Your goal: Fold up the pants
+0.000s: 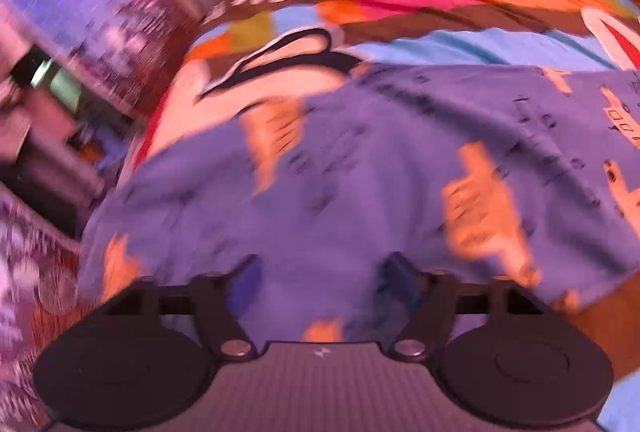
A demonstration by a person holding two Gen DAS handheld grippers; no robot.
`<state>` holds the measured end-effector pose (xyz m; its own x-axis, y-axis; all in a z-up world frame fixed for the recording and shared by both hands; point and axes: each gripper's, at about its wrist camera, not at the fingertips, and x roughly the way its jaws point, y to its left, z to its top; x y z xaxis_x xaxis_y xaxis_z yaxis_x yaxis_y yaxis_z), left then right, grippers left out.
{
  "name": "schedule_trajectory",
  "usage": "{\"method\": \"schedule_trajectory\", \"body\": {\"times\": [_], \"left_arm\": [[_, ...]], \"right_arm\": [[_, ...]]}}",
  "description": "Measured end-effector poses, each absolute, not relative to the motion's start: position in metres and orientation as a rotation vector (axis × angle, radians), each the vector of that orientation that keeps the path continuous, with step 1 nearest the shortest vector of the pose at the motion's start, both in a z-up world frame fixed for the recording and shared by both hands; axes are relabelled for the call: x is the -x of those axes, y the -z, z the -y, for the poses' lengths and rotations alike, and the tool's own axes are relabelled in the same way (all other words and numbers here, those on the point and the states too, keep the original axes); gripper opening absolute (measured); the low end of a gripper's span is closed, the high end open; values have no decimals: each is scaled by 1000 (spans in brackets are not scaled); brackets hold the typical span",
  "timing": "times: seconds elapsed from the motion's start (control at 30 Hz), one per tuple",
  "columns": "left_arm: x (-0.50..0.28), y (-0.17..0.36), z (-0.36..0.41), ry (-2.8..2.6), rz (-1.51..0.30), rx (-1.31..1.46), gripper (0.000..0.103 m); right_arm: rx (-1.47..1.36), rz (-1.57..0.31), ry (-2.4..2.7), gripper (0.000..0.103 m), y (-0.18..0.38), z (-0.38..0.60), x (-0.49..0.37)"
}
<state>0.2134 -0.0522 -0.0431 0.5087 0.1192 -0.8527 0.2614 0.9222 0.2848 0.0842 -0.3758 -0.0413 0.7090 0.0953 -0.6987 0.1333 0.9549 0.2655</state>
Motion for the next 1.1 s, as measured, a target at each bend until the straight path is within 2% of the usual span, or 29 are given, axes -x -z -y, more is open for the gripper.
{"method": "schedule_trajectory", "body": {"times": [0.1, 0.13, 0.2, 0.23, 0.27, 0.37, 0.47, 0.63, 0.73, 0.8, 0.93, 1.1], "left_arm": [[-204, 36, 15, 34, -1145, -275, 85], [-200, 36, 3, 1, -1172, -260, 88], [-195, 29, -12, -39, -1198, -202, 88], [-193, 24, -14, -66, -1209, -180, 80], [-190, 17, -15, -71, -1200, -167, 78], [-184, -8, -6, 13, -1044, -98, 82], [-197, -19, -2, 44, -947, -81, 85], [-270, 10, -1, 11, -975, -146, 85], [-293, 37, -15, -84, -1058, -126, 87], [-277, 35, -28, -46, -1036, -60, 86], [-253, 32, -37, -54, -1038, -141, 86], [-250, 6, 14, -119, -1002, -325, 88]], "right_arm": [[-549, -766, 8, 89, 48, 409, -77], [-609, -755, 14, 88, 49, 418, -74], [-666, -739, 43, 88, 50, 426, -68], [-658, -736, 58, 88, 49, 426, -66], [-627, -734, 76, 89, 46, 421, -64], [-511, -728, 84, 94, 38, 407, -63], [-443, -729, 49, 95, 36, 396, -68], [-469, -717, 37, 95, 37, 398, -66], [-461, -716, 35, 96, 36, 398, -66], [-448, -754, 24, 97, 40, 395, -72], [-478, -769, 17, 98, 43, 400, -72], [-534, -738, 52, 98, 33, 414, -57]]}}
